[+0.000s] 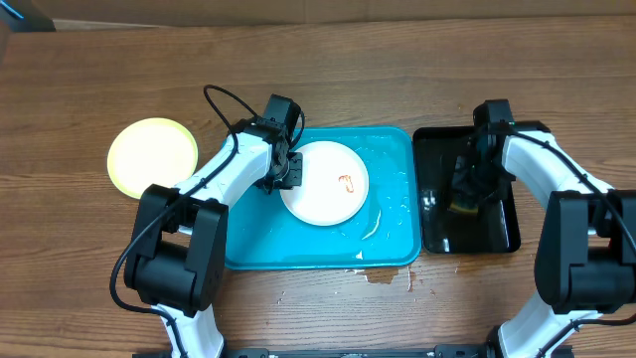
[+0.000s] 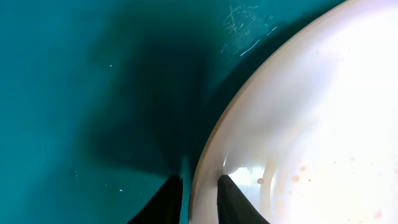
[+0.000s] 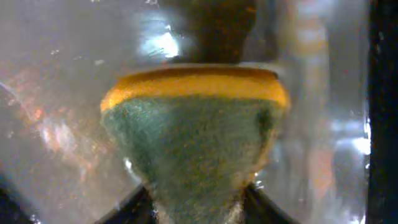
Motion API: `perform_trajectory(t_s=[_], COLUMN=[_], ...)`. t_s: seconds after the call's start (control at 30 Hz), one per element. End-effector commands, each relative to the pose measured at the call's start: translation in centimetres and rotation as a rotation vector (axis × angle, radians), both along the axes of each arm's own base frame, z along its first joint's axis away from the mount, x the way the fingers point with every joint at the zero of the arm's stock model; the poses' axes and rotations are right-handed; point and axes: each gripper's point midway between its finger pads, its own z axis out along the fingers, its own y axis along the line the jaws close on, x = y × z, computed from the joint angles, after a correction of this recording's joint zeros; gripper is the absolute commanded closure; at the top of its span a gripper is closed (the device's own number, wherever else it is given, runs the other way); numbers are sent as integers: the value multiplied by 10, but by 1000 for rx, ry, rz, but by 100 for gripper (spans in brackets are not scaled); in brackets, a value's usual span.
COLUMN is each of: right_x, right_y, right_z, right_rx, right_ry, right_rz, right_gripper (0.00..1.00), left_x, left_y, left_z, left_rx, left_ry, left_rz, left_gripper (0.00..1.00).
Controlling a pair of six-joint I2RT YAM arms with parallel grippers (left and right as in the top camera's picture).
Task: Clean dirty plates on tray and stack at the side
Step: 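Grasp the green-yellow sponge with the right gripper and lift it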
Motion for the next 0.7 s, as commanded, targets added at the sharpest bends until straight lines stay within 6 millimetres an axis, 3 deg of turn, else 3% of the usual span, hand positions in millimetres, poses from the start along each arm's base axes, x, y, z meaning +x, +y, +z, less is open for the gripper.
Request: perform_trajectory(t_s=[0.0,0.1,0.13,0.27,0.3,0.33,0.5,0.53,0.6,0.67], right_x=[16,11,10,3,3,3,6,7,8,9], right_y=[6,6,6,6,6,6,5,5,3,1], right_z=[12,12,12,11,11,11,11,11,11,11], right_rx=[9,8,8,8,8,8,8,8,3,-11], right_ry=[-40,-21,-16,11,12,12,-2,-4,-11,-15], right_rz=[9,10,10,10,10,10,10,7,5,5], right_gripper=[79,37,31,23,8,0,0,8,33,43], left_x=[-3,-3,-3,-3,-3,-3,-2,-2,-2,-2], left_y=[-1,-1,-1,-1,-1,-1,-2,-2,-2,-2], left_z=[-4,-4,-4,-4,-4,-4,-4,-4,-4,-4], left_rx=[6,6,6,6,6,6,5,4,5,5], left_ry=[11,11,11,11,11,10,8,7,6,6], left_rz=[-4,-4,-4,-4,-4,-4,-4,-4,-4,-4], left_gripper=[78,69,67,63,63,63,63,63,63,62])
